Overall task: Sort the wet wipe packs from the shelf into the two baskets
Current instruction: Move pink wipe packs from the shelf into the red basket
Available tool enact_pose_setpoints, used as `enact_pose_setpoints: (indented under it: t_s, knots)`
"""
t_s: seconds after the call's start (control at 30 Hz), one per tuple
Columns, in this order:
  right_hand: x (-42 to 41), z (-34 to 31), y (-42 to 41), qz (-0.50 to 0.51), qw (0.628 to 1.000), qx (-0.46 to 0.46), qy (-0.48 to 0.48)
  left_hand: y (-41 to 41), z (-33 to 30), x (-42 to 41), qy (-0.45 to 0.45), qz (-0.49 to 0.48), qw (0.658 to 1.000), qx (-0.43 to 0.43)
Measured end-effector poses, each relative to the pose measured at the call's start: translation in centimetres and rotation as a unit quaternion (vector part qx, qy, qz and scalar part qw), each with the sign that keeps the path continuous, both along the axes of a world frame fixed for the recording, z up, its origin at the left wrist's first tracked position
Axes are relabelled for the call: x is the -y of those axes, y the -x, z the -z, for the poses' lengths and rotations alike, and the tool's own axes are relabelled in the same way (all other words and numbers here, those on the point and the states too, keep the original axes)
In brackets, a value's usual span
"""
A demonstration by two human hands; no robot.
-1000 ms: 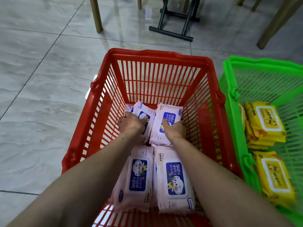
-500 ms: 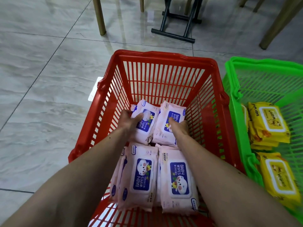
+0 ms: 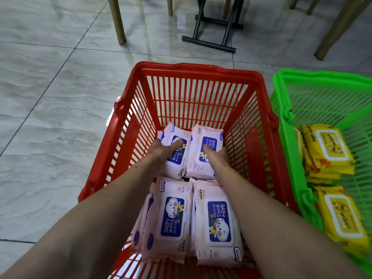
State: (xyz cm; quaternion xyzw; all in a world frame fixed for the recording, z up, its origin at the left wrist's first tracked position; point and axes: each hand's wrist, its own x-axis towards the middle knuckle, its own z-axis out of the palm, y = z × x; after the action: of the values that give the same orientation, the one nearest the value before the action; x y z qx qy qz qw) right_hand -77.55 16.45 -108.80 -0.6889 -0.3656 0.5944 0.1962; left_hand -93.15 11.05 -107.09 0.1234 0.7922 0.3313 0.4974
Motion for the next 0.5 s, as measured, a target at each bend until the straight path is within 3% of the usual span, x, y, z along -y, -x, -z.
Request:
enact_pose_setpoints:
  t_s: [0.17,0.37,0.5]
  knots:
    - [-0.1,0.2,-0.2,0.036,0.999,-0.012,-0.006,-0.3,0.1,0.0,-0.037,-0.003,0.998,-0.054]
    - [-0.4,0.6,-0.2,0.055,0.998,-0.007,-0.039,0.5,0.9,0.0,-0.086,-0.072,0.993,0.035]
    - [0.0,0.7,0.3,-0.006,0.995,0.077,-0.066,-0.7,1.9,0.1,-0.035,0.031,0.991,-0.122]
